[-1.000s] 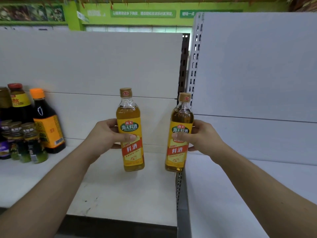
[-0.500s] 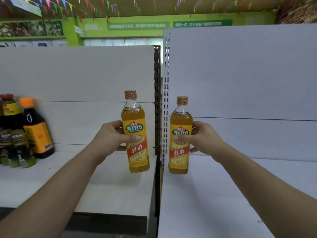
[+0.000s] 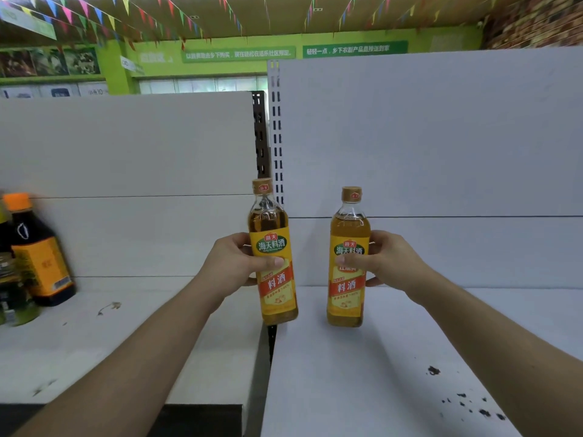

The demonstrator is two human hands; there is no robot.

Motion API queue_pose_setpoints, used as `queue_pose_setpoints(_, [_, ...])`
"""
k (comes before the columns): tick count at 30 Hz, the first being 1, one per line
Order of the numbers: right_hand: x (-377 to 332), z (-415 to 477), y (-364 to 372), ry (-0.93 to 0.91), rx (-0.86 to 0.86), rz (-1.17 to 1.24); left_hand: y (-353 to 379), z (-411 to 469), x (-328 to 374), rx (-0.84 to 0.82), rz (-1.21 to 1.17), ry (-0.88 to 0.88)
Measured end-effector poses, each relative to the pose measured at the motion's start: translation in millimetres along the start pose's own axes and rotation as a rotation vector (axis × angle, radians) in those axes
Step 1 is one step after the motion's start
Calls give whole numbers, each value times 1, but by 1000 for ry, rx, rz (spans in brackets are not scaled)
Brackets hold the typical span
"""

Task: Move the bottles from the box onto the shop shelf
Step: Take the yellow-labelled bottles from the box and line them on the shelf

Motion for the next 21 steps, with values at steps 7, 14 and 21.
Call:
queue_pose_setpoints(7, [11,4,-19,13,41,-6,30,7,1,-27,-37,-10])
queue_pose_setpoints(14, [19,12,-33,30,65,-1,56,19,-3,-26,-64,-21])
queue_pose_setpoints(21, [26,18,-41,39,92,-19,74,33,-7,-43,-63,-3])
Point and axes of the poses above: each hand's wrist, its own z-axis towards the middle knuckle, its own y-axis out of the palm, x = y × z, the point moved 7 cm from there along z, towards the middle knuckle, and after that the axes turned 14 degrees about z, right-handed, at the moved point
